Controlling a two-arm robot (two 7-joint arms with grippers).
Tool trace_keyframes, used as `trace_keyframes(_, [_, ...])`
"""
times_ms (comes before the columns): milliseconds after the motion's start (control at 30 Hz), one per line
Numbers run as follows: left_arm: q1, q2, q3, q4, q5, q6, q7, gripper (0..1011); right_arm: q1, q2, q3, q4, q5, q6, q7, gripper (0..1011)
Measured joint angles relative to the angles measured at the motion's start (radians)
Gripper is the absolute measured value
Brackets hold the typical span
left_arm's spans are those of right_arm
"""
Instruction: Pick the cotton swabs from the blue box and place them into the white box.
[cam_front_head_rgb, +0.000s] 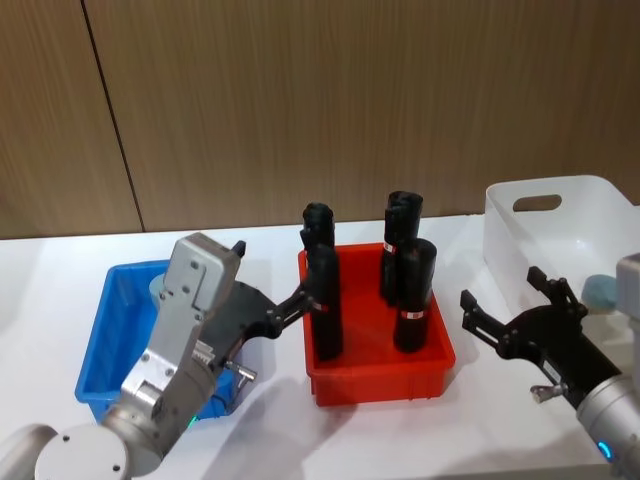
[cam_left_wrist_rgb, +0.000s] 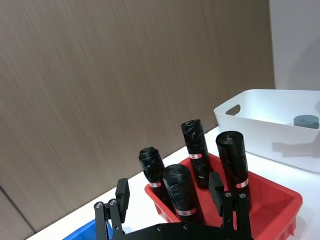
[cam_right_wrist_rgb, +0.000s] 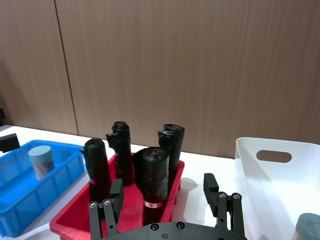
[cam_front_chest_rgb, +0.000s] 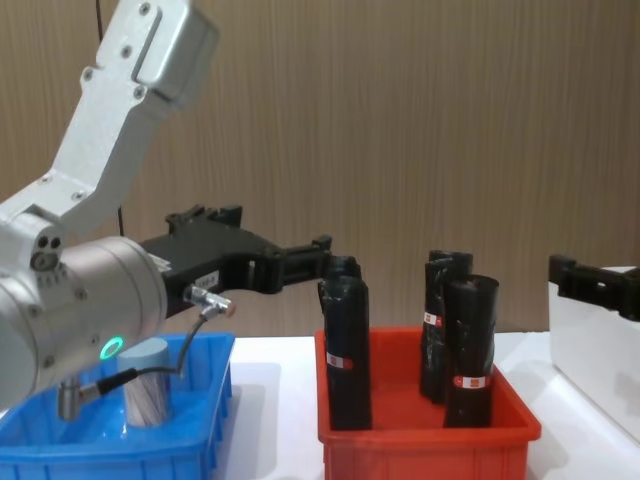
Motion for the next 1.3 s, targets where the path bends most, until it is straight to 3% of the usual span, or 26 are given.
trace_keyframes(233, [0.024,0.007,0.005,-0.020,0.007,-0.018,0.043,1004,-0.012,0.001,-0.003,-0.015,0.001,-0.001,-0.001,1002])
trace_keyframes(1300, [0.025,0.007,0.005,-0.021,0.007,-0.018,0.046,1004,-0.001,-0.001,0.001,0.003,-0.002,0.000,0.014,1002])
